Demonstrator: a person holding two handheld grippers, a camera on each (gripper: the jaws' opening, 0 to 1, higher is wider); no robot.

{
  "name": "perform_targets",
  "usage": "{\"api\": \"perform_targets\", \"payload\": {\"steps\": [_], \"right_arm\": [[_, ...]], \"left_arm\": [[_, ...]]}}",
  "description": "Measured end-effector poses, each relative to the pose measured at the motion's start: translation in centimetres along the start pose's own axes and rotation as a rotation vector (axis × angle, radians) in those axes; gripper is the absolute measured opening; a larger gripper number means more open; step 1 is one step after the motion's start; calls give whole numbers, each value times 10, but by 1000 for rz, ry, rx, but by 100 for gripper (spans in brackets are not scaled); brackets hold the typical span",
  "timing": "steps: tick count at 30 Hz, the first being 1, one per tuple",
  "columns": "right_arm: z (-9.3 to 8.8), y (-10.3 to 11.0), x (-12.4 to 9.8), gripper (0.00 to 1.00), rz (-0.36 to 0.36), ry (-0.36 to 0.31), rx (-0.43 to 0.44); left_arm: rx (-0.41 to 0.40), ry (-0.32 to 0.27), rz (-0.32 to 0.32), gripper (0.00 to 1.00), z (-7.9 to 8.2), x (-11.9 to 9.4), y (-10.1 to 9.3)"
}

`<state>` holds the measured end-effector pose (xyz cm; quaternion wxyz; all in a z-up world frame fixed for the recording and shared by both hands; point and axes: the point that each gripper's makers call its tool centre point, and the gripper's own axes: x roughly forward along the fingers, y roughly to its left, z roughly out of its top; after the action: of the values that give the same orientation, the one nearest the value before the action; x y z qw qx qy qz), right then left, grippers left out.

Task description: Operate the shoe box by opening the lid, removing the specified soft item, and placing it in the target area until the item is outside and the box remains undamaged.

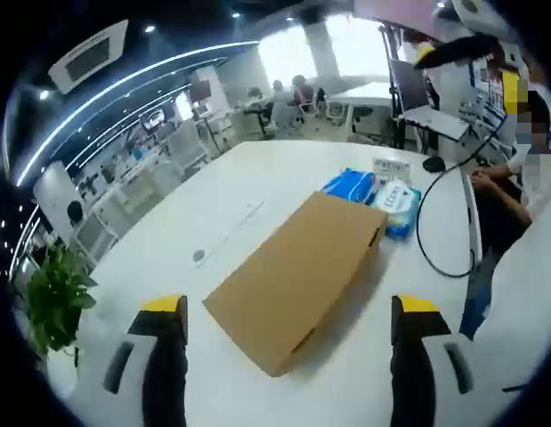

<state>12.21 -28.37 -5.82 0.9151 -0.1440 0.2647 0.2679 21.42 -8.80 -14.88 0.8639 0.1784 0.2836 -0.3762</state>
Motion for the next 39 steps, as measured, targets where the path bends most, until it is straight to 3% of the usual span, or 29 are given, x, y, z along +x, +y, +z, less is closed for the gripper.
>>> {"api": "perform_targets", "payload": {"steps": [5, 7, 8, 10, 14, 17, 20, 24, 35, 39], "right_arm": [[0, -4, 1, 94, 5, 0, -1], [-1, -7, 1, 95, 0, 1, 3], [-1, -7, 1, 95, 0, -2, 6], [-1, -8, 0, 95, 2, -3, 16], [-6, -9, 1, 97, 7, 6, 39], [-10, -11, 1, 96, 10, 21, 26], [-17, -15, 1, 97, 6, 44, 47], [-24, -20, 2, 96, 2, 55, 80], [-45, -28, 0, 96, 25, 69, 121], [-50, -31, -1, 96, 26, 57, 140]], "left_arm": [[-91, -16, -15, 99, 10, -28, -9], [-112, -40, -1, 99, 16, -39, -11], [-125, -81, 11, 99, 24, -46, -12], [-153, -92, 20, 99, 29, -58, -13], [-274, -68, 21, 99, 26, -74, -17], [-269, -66, 36, 99, 22, -84, -21], [-296, -18, 51, 99, 11, -87, -24], [-370, -16, 55, 99, 4, -91, -32], [-372, 21, 112, 99, -7, -96, -45], [-372, 4, 126, 99, -5, -95, -46]]}}
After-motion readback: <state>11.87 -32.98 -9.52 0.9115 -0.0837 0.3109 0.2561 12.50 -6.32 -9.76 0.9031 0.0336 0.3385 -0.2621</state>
